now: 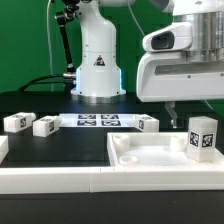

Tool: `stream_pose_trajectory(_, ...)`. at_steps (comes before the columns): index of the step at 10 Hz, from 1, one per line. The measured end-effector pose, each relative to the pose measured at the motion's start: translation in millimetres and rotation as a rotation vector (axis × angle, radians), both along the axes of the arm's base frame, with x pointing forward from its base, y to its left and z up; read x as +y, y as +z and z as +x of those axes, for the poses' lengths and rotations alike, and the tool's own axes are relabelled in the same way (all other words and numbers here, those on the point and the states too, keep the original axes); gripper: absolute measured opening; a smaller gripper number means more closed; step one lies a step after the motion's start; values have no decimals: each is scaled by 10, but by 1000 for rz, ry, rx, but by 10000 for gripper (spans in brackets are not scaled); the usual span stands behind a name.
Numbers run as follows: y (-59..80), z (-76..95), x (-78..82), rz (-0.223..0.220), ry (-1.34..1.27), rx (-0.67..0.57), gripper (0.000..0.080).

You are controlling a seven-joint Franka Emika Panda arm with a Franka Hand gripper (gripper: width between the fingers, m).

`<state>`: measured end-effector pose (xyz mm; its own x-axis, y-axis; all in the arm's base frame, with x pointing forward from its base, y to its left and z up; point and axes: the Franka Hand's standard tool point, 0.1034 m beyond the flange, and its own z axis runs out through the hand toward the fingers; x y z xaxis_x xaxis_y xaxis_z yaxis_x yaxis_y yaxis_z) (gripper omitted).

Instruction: Assemble square table

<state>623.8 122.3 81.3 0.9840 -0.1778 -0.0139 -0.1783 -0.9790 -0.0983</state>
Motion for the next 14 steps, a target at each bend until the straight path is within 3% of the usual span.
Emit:
stream_pose_trajectory(7, 0, 5, -21, -12, 419, -42, 649)
stream_pose_trajectory(8, -1, 4, -20, -12, 411, -41, 530)
stream_pose_trajectory(9, -1, 3, -20, -12, 412, -41, 336)
stream_pose_trajectory(10, 1, 9, -33, -14, 410, -42, 291)
stream_pose_trajectory(14, 2, 11, -36, -13, 368, -39, 291)
